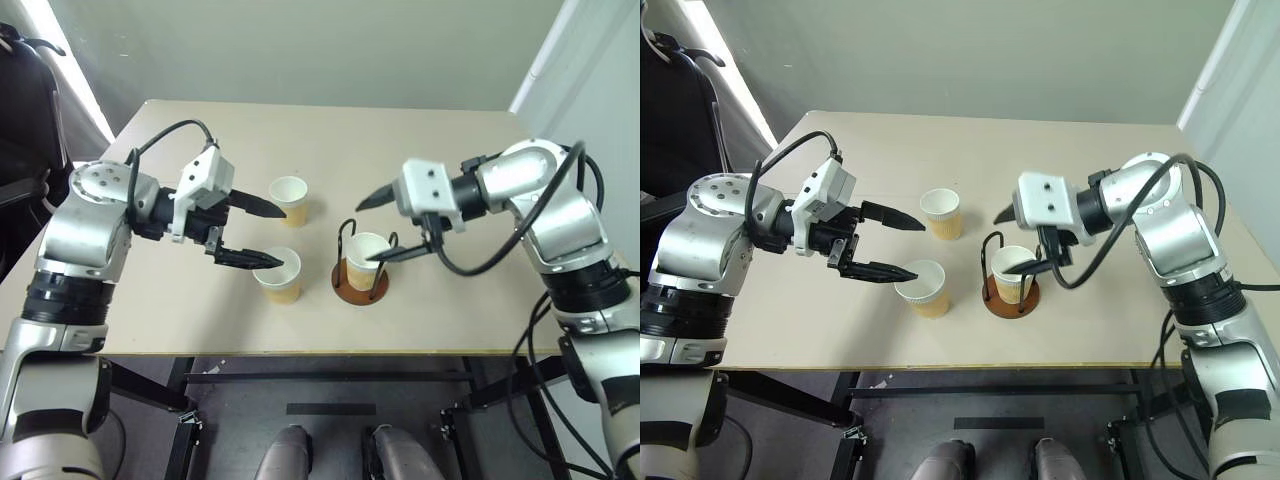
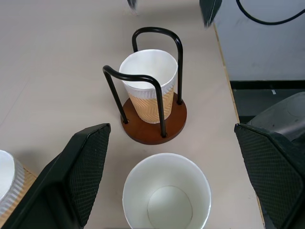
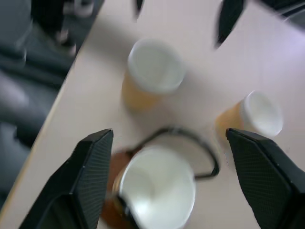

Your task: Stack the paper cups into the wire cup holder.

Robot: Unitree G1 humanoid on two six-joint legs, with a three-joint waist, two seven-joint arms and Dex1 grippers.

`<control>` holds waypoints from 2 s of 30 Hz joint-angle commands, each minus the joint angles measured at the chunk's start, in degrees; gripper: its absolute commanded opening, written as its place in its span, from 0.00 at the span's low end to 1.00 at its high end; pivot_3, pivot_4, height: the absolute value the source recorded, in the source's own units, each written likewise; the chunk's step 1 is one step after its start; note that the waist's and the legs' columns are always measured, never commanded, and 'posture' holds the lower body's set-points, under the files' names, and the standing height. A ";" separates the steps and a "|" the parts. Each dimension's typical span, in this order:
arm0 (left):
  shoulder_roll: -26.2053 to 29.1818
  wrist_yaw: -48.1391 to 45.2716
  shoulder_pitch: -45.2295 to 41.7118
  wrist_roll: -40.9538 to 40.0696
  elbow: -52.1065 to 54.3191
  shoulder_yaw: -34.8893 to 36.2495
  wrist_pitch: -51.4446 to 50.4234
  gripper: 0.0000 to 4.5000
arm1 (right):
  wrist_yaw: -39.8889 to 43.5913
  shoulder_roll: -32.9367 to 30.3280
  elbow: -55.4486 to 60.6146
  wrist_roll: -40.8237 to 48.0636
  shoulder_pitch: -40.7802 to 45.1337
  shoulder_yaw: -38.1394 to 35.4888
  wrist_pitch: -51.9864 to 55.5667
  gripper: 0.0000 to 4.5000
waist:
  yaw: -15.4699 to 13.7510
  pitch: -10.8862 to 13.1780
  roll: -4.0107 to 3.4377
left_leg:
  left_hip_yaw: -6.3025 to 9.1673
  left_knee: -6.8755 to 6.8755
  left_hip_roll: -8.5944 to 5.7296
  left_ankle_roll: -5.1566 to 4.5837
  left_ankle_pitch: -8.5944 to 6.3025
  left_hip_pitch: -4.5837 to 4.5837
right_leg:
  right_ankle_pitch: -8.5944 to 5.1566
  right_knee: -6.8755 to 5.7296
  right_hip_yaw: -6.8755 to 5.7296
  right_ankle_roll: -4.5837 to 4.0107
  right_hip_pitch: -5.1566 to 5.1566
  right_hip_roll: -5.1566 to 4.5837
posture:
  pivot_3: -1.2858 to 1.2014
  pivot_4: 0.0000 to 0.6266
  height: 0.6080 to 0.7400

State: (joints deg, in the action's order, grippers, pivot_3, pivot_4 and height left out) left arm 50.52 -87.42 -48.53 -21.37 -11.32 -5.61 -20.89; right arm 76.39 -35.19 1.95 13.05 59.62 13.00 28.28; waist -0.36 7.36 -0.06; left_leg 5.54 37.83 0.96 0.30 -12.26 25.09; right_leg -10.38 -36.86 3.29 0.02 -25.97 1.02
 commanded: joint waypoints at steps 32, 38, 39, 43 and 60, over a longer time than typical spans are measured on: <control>-9.14 22.15 -23.54 30.89 -43.84 -6.12 48.40 1.00 | -10.68 -5.15 8.09 19.83 -3.01 -12.87 18.77 0.81 | -0.29 0.00 0.00 | 0.03 0.11 -0.08 -0.04 -0.03 0.19 | 0.28 0.05 0.01 0.61 -0.08 -0.01 | 0.52 0.24 1.00; -10.30 22.86 -24.87 32.76 -47.06 -6.74 50.23 1.00 | -10.52 -5.59 8.00 19.37 -3.60 -12.36 17.86 0.81 | -0.38 0.00 0.00 | 0.05 0.16 -0.10 -0.05 -0.04 0.24 | 0.30 0.06 0.01 0.67 -0.09 -0.02 | 0.52 0.24 1.00; -10.51 22.72 -24.99 32.71 -47.51 -6.65 50.26 1.00 | -10.51 -5.67 8.04 19.30 -3.70 -12.27 17.75 0.81 | -0.35 0.00 0.00 | 0.05 0.16 -0.11 -0.05 -0.04 0.24 | 0.29 0.06 0.01 0.68 -0.09 -0.02 | 0.52 0.24 1.00; -10.90 21.86 -25.17 33.57 -48.71 -7.34 50.80 1.00 | -10.48 -6.00 7.99 19.35 -3.92 -12.15 17.58 0.81 | -0.35 0.00 0.00 | 0.05 0.17 -0.13 -0.05 -0.04 0.25 | 0.29 0.06 0.00 0.70 -0.10 0.00 | 0.52 0.24 1.00; -13.07 32.63 -26.79 43.82 -54.30 -13.47 53.32 1.00 | -10.47 -6.66 8.18 19.54 -4.64 -12.07 17.64 0.81 | -0.44 0.00 0.01 | 0.07 0.27 -0.21 -0.12 -0.07 0.33 | 0.30 0.06 -0.02 0.83 -0.12 -0.03 | 0.52 0.24 1.00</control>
State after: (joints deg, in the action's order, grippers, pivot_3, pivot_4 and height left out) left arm 37.47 -56.14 -73.30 22.09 -65.52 -19.25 31.87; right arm 65.81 -41.08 8.44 31.89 54.65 1.28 46.63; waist -0.80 7.36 -0.05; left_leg 5.63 38.12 0.77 0.17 -12.33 25.44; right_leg -10.08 -36.80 3.29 0.86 -26.08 0.96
